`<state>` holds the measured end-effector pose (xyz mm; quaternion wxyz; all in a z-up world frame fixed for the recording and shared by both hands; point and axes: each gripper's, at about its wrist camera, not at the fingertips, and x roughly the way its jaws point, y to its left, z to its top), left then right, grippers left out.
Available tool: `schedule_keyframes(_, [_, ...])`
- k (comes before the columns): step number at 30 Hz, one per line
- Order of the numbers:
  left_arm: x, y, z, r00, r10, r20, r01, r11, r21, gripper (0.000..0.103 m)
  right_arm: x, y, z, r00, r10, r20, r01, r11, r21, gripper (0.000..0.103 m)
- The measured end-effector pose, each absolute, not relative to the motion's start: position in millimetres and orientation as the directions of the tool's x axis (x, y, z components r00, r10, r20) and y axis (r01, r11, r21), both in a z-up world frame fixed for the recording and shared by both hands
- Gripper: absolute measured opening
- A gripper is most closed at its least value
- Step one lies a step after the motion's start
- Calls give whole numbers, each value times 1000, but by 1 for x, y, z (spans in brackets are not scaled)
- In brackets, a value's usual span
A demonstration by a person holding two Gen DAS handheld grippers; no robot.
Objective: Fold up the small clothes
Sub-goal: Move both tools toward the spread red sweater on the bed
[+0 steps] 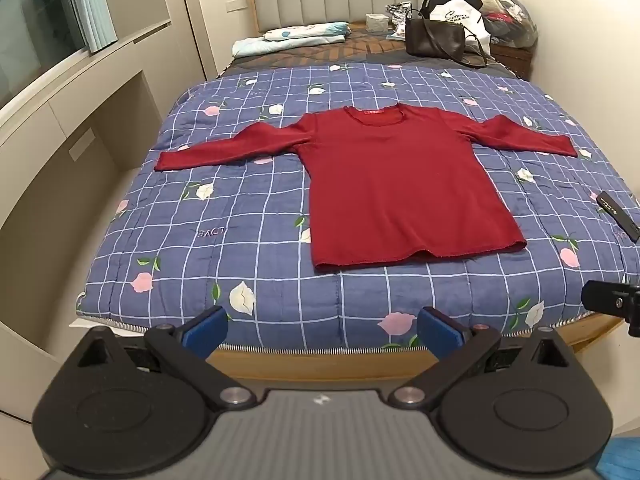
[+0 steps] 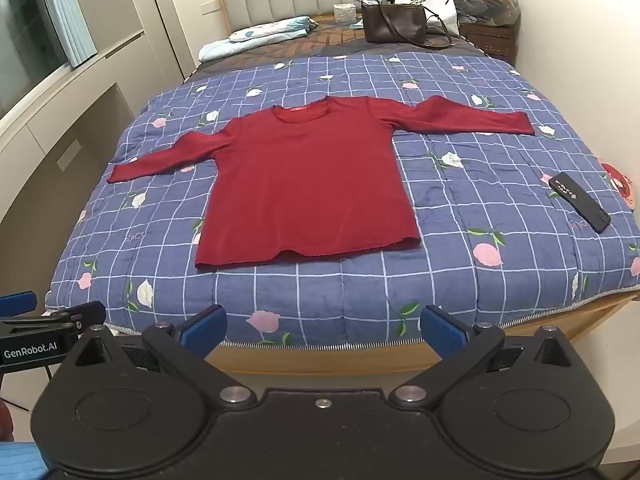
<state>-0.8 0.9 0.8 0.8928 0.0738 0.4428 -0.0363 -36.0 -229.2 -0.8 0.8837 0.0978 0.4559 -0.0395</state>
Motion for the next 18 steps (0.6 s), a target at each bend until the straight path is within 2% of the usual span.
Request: schedule_keyframes(18, [11,7,-3,583,-22,-812,148,986,80,103,-31,-226,-1,576,18,-817,159,978,134,103])
